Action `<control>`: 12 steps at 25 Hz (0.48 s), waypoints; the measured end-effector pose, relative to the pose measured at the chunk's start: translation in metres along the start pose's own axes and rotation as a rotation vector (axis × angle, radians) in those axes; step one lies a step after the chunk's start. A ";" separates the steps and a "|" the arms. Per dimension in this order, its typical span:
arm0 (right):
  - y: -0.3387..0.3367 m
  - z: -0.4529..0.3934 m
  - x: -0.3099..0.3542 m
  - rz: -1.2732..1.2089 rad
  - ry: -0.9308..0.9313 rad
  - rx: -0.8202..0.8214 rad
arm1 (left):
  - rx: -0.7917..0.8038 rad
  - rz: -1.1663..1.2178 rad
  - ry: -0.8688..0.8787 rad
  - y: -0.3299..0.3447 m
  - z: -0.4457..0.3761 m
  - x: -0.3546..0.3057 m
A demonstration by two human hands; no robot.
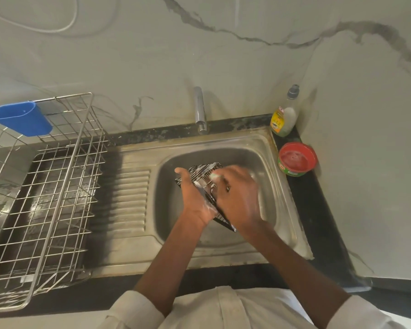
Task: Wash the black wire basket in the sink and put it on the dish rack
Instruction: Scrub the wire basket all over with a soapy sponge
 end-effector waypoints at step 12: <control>0.003 0.030 0.015 -0.040 -0.104 0.103 | -0.041 0.031 -0.060 -0.013 -0.007 0.004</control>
Point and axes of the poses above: each hand's wrist, its own z-axis away from the middle knuckle, its own y-axis out of the palm, x = y × z, the point moved 4 cm from there along -z, towards the middle knuckle, and after that the axes turned 6 degrees about x, right-handed, at the moved point
